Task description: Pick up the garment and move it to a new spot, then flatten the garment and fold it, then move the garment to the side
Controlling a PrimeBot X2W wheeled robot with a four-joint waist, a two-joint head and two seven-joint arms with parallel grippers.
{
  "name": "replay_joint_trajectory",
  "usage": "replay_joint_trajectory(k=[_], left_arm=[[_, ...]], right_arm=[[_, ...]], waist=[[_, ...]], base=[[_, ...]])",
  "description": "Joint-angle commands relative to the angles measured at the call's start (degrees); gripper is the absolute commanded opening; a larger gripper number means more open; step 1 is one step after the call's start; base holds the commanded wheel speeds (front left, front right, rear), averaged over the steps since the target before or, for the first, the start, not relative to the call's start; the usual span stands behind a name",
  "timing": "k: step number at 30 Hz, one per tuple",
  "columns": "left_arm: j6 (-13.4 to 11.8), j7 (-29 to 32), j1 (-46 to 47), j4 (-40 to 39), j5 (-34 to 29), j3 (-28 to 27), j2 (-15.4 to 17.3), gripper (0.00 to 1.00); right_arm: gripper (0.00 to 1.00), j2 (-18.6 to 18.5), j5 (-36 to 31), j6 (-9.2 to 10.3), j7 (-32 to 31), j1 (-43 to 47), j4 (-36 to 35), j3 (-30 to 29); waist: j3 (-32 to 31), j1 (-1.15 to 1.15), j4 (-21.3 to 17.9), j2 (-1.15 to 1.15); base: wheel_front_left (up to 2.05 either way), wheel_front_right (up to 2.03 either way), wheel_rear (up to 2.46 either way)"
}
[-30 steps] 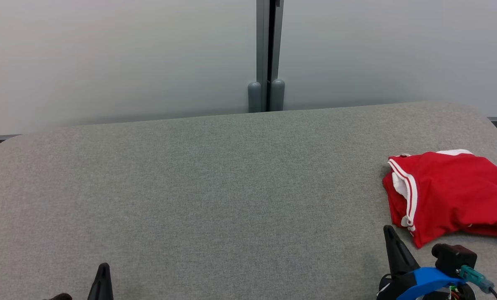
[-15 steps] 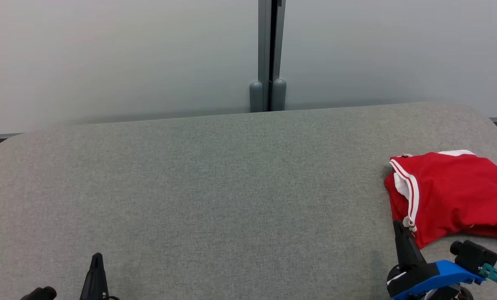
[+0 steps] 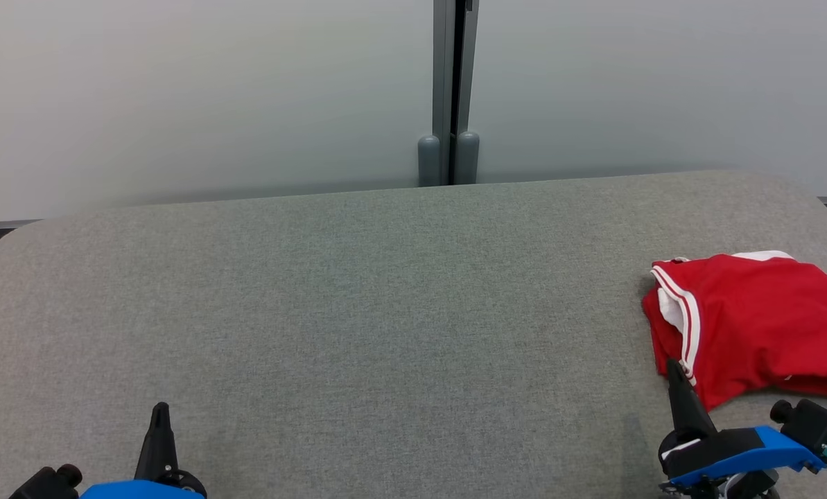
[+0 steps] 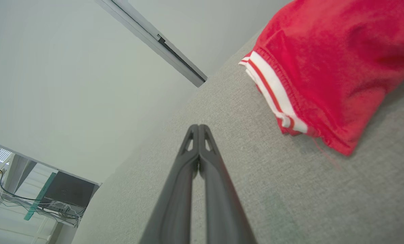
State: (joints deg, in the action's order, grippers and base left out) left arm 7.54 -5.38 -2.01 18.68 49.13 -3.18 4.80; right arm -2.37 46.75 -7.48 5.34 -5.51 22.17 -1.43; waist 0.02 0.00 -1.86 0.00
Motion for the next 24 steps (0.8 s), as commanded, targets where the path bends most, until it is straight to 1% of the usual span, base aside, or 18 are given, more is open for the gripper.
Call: replay_joint_trajectory(k=[1,24], left_arm=[[-0.03,0.42,1.87,-0.93,1.76,-0.54,0.03,0.0],[-0.04,4.47,4.33,-2.32,16.23,-1.52,-0.59,0.0]], right_arm=[[0.0,-0.36,2.04,-0.01,-0.41,-0.74,-1.2,-0.32],[0.0,-0.49,17.27,-0.02,-4.49,-0.84,-3.74,-2.01]], waist=[[0.0,0.0,0.03,0.0],[0.05,0.0,0.52,0.0]], base=[[0.0,0.0,0.0],[0.0,0.0,0.0]])
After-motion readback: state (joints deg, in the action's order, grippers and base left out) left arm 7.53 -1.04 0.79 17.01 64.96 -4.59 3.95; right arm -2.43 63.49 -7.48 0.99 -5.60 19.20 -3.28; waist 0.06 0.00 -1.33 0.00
